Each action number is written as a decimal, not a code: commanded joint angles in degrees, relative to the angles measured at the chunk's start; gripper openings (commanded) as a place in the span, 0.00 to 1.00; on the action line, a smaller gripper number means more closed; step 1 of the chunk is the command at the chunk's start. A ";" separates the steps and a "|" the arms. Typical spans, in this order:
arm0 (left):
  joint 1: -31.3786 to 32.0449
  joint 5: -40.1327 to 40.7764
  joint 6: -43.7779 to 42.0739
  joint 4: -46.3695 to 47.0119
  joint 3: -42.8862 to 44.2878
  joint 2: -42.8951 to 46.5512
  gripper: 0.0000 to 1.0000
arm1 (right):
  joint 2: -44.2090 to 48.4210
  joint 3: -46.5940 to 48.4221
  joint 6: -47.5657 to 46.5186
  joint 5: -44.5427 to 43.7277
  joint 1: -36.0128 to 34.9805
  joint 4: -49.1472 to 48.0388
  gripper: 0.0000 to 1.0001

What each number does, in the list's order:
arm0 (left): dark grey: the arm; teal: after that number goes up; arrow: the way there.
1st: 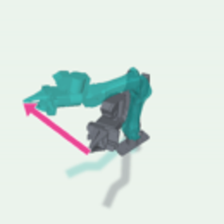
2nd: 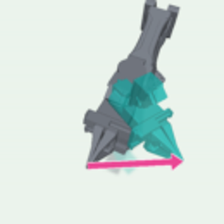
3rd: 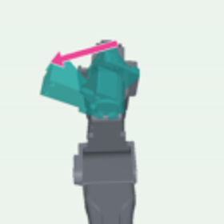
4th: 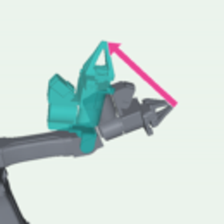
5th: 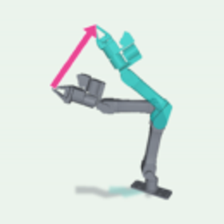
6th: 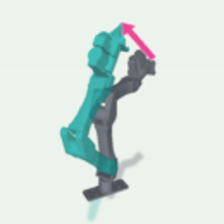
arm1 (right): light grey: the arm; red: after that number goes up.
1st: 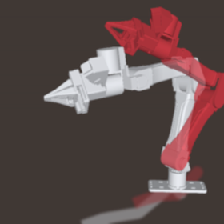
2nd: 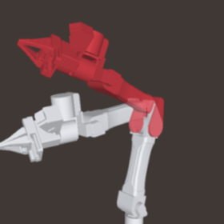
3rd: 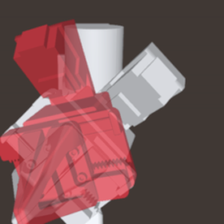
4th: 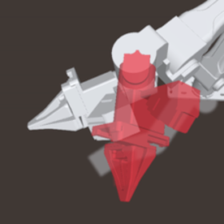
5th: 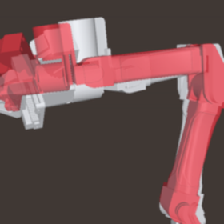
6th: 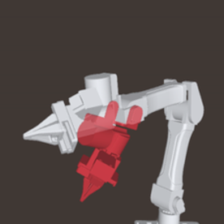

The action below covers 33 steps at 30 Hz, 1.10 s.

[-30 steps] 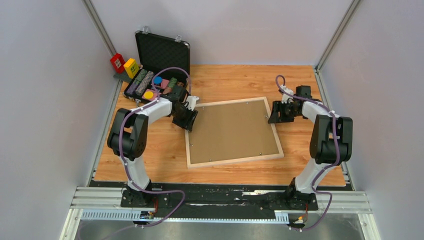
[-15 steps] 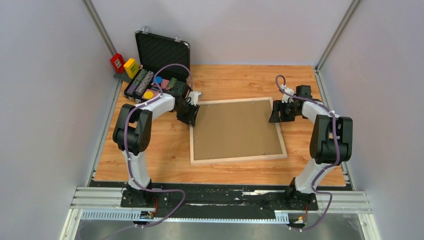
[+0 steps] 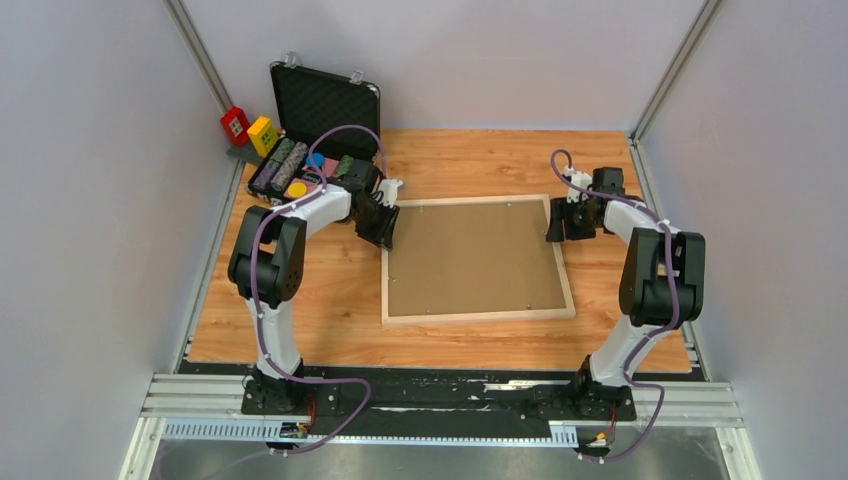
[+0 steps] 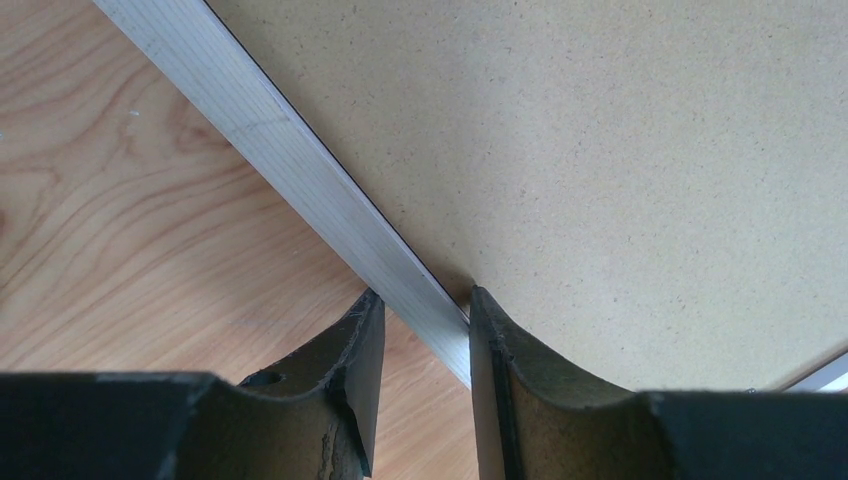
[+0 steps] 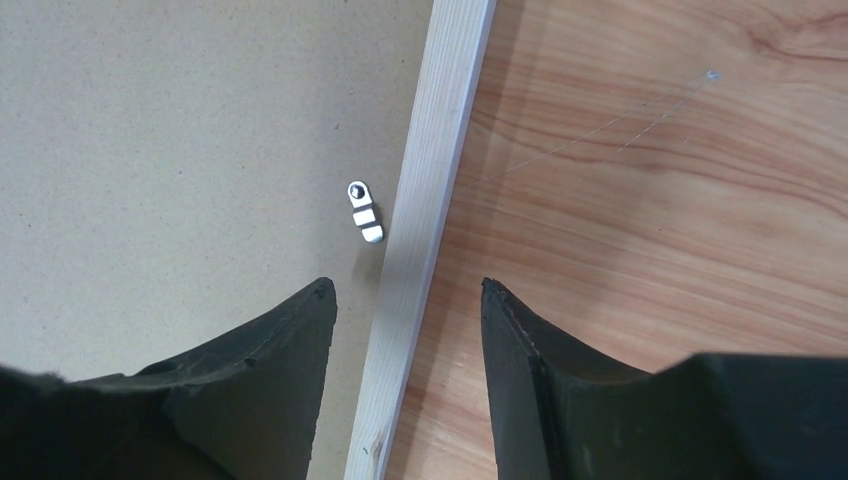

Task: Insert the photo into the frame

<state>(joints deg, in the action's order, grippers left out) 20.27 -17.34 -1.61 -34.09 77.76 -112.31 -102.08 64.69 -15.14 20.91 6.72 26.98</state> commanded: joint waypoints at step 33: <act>1.43 -2.13 -1.27 2.80 0.59 -0.19 0.42 | -6.63 5.62 -0.33 1.53 -0.83 -2.01 0.46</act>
<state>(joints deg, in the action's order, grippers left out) 20.56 -16.93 -1.39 -33.39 77.73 -112.33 -107.66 69.08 -15.51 21.56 6.52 26.50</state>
